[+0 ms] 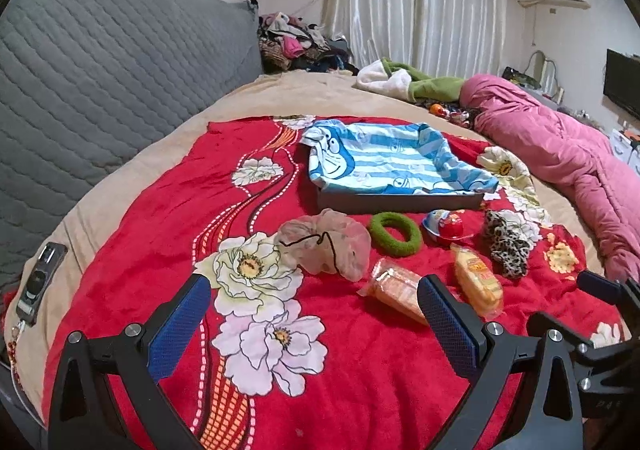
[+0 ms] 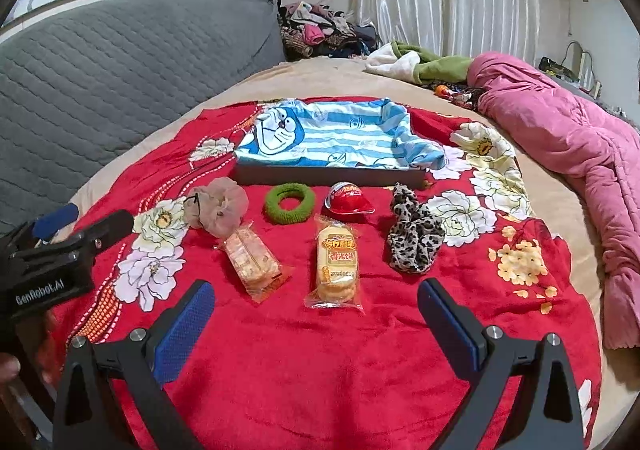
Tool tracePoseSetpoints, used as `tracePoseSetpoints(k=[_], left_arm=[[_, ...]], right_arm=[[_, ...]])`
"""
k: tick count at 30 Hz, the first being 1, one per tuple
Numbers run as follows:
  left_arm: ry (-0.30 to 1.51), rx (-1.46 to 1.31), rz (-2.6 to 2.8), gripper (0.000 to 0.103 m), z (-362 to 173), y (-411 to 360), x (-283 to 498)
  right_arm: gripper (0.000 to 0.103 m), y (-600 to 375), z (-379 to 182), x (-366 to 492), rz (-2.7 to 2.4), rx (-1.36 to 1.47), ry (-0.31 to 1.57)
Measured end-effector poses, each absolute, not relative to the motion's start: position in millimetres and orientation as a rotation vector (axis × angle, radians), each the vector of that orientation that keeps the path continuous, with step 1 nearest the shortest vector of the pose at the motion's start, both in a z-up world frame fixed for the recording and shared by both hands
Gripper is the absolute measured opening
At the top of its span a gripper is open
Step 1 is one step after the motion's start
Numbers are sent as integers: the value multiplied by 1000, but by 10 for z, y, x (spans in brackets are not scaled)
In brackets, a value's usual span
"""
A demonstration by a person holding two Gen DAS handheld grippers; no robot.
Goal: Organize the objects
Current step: 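Move both grippers toward the beige mesh scrunchie and yellow rice cake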
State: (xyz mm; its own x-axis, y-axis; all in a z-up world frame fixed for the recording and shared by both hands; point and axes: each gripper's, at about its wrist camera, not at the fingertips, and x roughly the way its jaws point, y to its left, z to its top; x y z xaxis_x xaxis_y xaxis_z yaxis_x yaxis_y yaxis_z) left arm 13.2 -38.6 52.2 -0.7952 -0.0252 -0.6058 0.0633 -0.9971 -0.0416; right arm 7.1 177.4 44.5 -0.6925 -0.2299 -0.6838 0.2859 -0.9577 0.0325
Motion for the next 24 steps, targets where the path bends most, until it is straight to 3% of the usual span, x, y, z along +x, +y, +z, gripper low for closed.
tracePoseSetpoints(k=[13,24], left_arm=[[102,1055,-2926,103,311,-387,-254],[70,1108,-2914,103,143,-331,-606]], right_arm=[[102,1646,190,-202,-2631,1129,204],[99,1697,12,-475,-2616,1209,159]])
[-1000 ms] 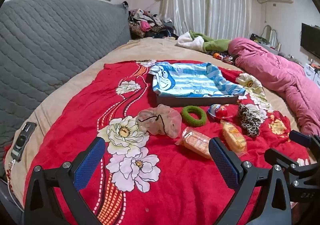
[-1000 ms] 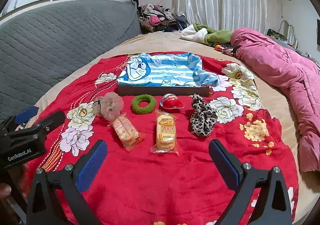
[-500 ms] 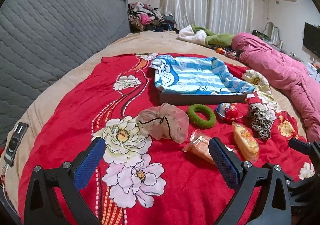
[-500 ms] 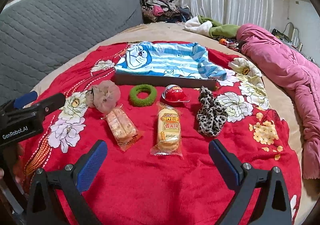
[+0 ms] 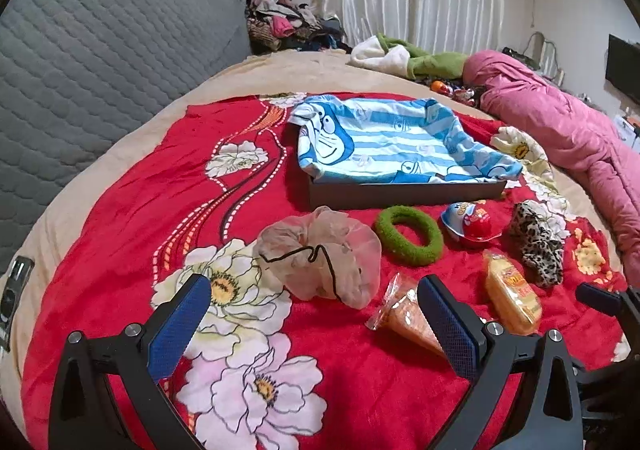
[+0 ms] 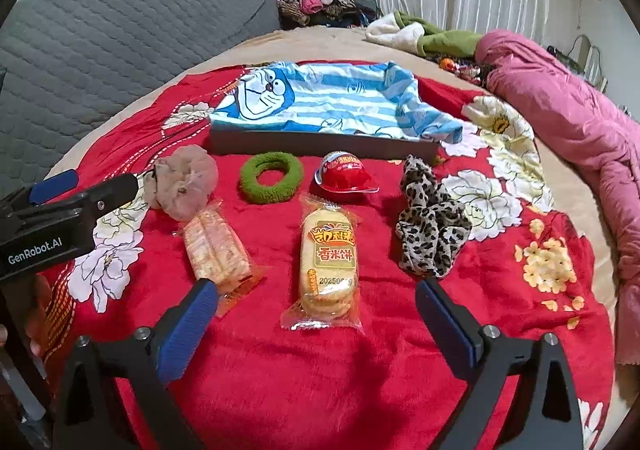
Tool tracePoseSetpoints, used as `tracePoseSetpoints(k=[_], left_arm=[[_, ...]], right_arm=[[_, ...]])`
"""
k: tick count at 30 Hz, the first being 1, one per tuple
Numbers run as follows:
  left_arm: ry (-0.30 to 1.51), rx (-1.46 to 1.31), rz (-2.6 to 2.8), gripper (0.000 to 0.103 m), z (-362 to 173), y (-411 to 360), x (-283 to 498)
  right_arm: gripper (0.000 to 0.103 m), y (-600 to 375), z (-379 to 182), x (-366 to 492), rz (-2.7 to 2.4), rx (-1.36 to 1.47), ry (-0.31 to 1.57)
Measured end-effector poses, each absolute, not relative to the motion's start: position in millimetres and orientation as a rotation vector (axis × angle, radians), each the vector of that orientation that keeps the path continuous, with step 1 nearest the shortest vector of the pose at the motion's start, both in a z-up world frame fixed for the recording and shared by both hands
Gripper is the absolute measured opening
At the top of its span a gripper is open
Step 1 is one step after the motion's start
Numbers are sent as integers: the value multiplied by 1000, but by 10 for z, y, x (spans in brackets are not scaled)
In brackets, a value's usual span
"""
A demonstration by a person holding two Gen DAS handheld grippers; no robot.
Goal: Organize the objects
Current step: 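Move both grippers toward the beige mesh scrunchie and yellow rice cake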
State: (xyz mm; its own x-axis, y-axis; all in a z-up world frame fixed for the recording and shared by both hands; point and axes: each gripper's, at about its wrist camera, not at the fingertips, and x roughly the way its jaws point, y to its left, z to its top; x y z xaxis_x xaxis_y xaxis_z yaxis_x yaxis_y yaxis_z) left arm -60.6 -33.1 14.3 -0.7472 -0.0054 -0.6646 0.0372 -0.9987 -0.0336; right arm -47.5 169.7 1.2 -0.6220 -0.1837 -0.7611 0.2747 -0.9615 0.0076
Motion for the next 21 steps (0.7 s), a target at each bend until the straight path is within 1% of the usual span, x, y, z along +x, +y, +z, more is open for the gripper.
tracePoseSetpoints(k=[12,15,17,21], left_arm=[[80,1177,-2887,103,-25,-320,-979],[82,1189,-2879,103,-61,-335,-1042],[69,1201,-2868,103,-103,-338,-1093],[50,1211,-2858,103,-178,-349,-1163]], right_arm=[[98,1770,-101,-699,-2613,1286,113],[93,1789,-139,-742,-2607,1307,102],[87,1794,-178,-779,-2597,1330,99],[80,1784,-264,-820,-2570,1364,103]])
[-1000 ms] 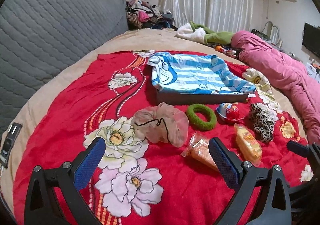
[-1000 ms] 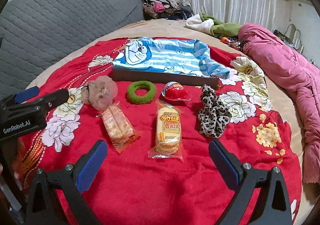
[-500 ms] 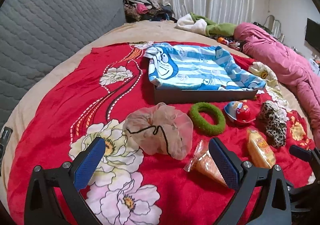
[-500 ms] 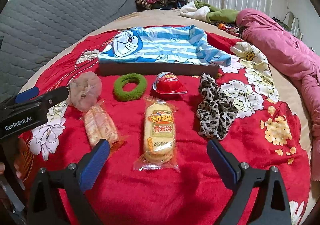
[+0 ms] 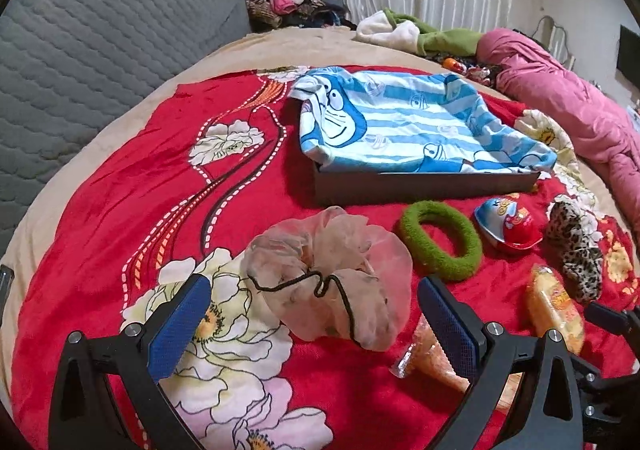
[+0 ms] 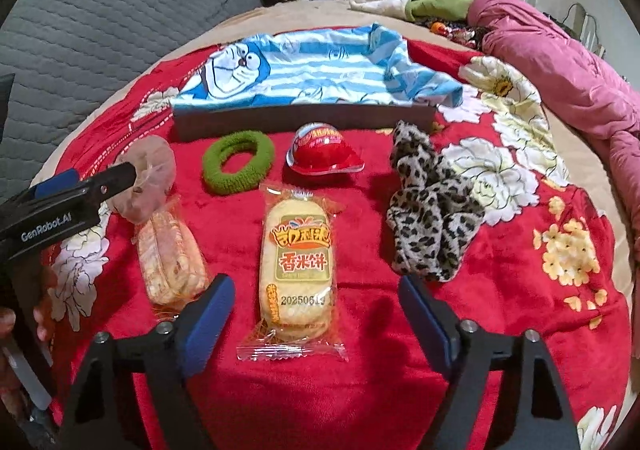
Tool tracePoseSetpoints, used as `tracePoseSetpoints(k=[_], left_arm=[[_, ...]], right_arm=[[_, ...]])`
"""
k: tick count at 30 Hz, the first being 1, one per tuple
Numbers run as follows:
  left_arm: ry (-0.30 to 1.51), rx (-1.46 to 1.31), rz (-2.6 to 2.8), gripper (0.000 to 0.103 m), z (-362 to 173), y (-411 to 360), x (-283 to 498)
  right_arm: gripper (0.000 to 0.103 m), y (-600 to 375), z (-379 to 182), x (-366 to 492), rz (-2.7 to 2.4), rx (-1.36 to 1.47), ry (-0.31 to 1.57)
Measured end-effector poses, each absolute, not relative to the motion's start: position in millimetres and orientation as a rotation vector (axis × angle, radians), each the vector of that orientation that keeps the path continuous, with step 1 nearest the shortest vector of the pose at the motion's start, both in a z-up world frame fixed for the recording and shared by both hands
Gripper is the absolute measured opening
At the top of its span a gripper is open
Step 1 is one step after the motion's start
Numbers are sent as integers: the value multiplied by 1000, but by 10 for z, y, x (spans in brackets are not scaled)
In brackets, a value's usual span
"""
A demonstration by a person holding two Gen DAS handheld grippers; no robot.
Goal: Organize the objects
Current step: 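Grasp the beige scrunchie with the left gripper while the right grasps the yellow rice cake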
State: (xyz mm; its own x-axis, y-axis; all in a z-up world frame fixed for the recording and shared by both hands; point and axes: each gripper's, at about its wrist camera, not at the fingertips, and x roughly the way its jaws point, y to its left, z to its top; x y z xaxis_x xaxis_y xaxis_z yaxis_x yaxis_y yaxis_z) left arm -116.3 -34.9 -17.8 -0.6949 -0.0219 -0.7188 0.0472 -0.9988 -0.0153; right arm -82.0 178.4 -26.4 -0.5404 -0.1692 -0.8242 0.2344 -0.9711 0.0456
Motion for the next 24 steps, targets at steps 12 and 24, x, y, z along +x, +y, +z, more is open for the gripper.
tracePoseSetpoints(k=[12,24], left_arm=[[93,1250,-2857,99,-296,-410,-1349],[163,1390,-2815,63,-488,-441,-1511]], right_arm=[[62,1728,-410,-918,-2526,1408,108],[55,1646,-434,-971,-2522,1395,154]])
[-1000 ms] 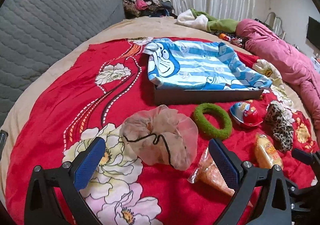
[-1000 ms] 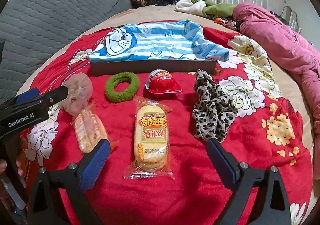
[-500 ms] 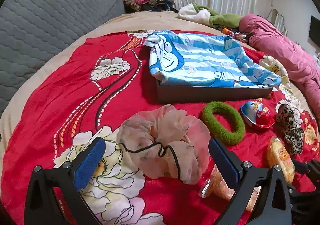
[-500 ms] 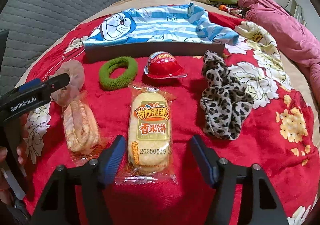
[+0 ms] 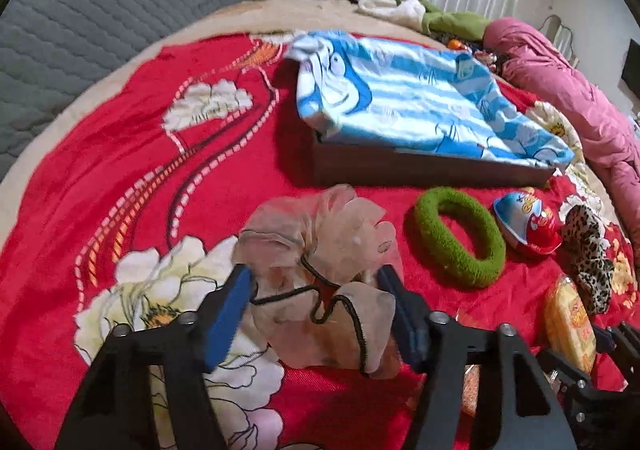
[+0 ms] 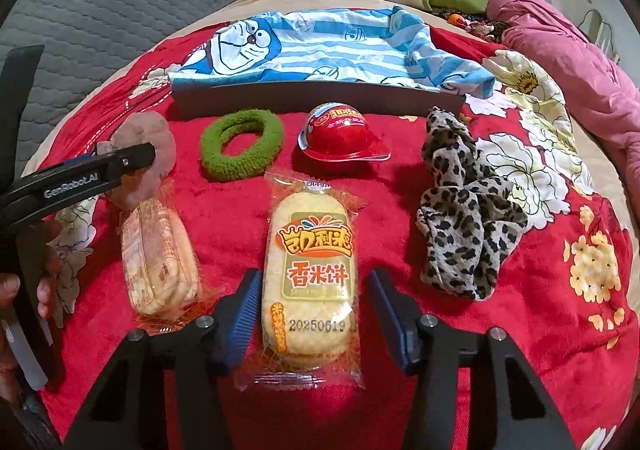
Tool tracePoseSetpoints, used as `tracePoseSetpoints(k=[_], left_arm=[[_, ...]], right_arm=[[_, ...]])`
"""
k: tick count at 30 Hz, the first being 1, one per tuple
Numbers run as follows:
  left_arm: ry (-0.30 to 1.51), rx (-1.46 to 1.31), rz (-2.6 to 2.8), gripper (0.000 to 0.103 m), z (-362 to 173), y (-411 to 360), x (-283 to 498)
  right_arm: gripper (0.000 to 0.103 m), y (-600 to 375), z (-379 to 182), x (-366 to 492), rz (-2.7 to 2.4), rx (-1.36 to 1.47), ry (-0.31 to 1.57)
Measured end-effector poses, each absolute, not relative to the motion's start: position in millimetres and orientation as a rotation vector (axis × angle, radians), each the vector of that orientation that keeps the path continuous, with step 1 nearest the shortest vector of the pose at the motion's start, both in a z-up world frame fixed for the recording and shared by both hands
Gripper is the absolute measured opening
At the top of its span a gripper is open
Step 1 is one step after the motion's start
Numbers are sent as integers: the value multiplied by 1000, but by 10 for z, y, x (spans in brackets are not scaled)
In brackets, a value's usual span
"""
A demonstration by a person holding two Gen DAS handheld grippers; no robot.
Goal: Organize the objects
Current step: 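Grasp the beige scrunchie with the left gripper while the right grasps the yellow rice cake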
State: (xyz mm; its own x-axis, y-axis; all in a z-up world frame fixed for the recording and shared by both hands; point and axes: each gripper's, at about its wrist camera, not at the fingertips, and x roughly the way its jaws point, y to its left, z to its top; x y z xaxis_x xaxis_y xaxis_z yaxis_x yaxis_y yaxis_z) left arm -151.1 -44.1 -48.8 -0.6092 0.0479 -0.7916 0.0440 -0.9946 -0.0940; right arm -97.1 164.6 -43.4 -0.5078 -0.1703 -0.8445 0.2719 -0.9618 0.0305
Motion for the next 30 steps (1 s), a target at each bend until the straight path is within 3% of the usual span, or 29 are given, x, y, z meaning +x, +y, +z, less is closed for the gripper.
tracePoseSetpoints(k=[3,8,12,20,30], left_arm=[[-128,-1391,2806,51,-508,-409,-1502],[-155,-1396,2765,31,-528,-411,-1499],[-189,-1382,2759,23,-513,-437,-1473],[-178,-1363,2766,16,-450,-417,-1423],[-170,-1316,2767,16,-268,-367,-1295]], right_arm=[[54,1656,-437,-970,-2522,1395,140],[40,1673,-439,-966,-2515,1399,118],[39,1696,-435,-957,-2513,1391,100],[39,1760,-387,-930,-2508,1372,54],[39,1839,-258,-876,-2517,1344,28]])
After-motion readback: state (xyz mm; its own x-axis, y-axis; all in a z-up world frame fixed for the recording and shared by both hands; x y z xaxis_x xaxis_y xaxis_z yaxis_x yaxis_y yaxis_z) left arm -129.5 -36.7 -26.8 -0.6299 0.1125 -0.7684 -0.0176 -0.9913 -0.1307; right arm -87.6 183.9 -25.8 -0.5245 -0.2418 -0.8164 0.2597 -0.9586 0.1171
